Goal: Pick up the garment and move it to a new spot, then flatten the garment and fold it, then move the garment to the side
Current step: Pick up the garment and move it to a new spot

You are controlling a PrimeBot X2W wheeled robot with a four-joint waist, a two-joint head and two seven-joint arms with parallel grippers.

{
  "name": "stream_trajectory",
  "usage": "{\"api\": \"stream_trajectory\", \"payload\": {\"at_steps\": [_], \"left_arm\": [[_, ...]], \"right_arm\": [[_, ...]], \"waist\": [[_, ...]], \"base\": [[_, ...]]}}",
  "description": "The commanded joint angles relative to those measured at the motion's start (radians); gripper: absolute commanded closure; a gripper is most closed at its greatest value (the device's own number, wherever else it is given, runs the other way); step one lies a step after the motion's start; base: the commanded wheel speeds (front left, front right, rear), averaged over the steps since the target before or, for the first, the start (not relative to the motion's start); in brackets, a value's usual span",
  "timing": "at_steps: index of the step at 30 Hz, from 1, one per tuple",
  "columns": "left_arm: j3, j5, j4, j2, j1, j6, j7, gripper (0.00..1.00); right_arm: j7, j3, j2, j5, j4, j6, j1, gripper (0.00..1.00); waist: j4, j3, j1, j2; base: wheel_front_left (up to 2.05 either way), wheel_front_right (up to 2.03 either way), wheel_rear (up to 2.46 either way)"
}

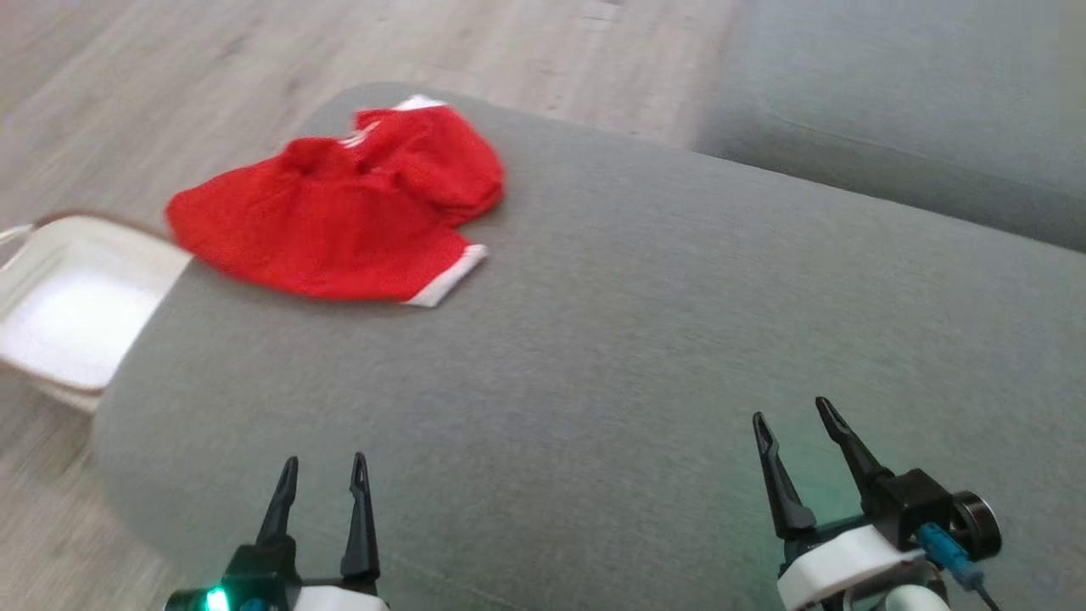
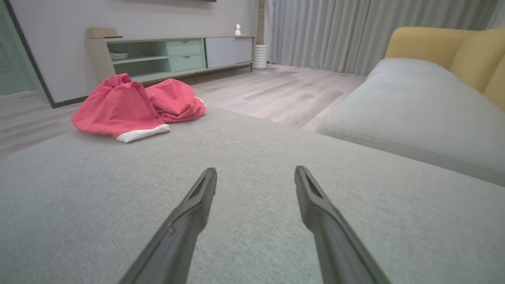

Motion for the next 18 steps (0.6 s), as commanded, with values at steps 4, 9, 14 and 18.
{"api": "stream_trajectory", "payload": {"at_steps": [4, 9, 14, 18], "left_arm": [[0.038, -0.011, -0.046, 0.011, -0.027, 0.012, -0.004, 0.0], [0.043, -0.019, -0.06, 0.011, -0.018, 0.023, -0.008, 0.0], [0.1, -0.032, -0.151, 0.043, -0.054, 0.04, -0.03, 0.0], [0.156, -0.015, -0.247, 0.133, -0.157, 0.042, 0.024, 0.0]], "right_arm": [[-0.012, 0.024, -0.008, -0.003, -0.029, -0.001, -0.036, 0.0], [-0.012, 0.029, -0.008, -0.011, -0.037, -0.001, -0.038, 0.0], [-0.012, 0.008, -0.008, -0.038, -0.073, -0.001, -0.046, 0.0], [-0.012, -0.007, -0.008, -0.071, -0.101, -0.001, -0.064, 0.0]], "waist": [[0.106, 0.01, 0.0, 0.0], [0.12, 0.023, 0.0, 0.0], [0.093, 0.057, 0.0, 0.0], [0.061, 0.101, 0.0, 0.0]], "base": [[0.0, 0.0, 0.0], [0.0, 0.0, 0.0], [0.0, 0.0, 0.0], [0.0, 0.0, 0.0]]}}
